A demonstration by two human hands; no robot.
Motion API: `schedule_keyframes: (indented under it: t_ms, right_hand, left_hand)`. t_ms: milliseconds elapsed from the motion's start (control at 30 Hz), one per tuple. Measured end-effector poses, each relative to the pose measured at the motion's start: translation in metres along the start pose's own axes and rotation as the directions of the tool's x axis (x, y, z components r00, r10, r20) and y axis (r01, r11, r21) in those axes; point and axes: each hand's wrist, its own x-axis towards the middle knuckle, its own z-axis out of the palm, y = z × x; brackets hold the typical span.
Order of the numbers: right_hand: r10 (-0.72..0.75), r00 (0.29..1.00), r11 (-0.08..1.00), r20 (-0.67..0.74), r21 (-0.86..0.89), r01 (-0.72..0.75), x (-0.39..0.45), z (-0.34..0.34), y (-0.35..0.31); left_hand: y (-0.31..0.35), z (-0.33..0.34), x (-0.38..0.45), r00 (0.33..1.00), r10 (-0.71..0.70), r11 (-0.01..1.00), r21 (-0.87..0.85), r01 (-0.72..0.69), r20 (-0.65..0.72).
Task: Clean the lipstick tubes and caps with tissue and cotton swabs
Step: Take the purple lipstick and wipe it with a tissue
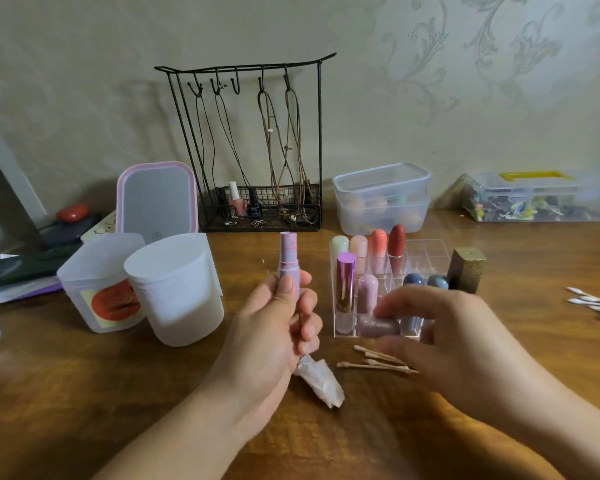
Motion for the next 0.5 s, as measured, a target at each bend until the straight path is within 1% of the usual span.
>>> schedule_keyframes:
  t_ms: [67,233,367,500]
  right_hand:
    - [0.010,1.000,0.996,0.006,-0.089,-0.009,-0.003,0.006,-0.004]
    - [-0.042,0.998,0.973,-0.039,-0.230,0.032,-0.005,0.023,-0.008]
    - [-0.072,0.990,0.949,-0.122,-0.314,0.030,-0.005,0.030,-0.017]
    - [-0.087,0.993,0.922,-0.082,-0.383,0.049,-0.003,0.035,-0.020]
  left_hand:
    - [-0.001,-0.001,0.001,0.999,-0.032,0.999,-0.031,0.032,-0.022]
    - [0.000,-0.003,0.006,0.994,-0.076,0.991,-0.120,0.066,-0.083]
    - [0.000,-0.004,0.006,0.989,-0.100,0.985,-0.153,0.083,-0.106]
    - [0.000,-0.005,0.006,0.987,-0.115,0.980,-0.176,0.095,-0.108]
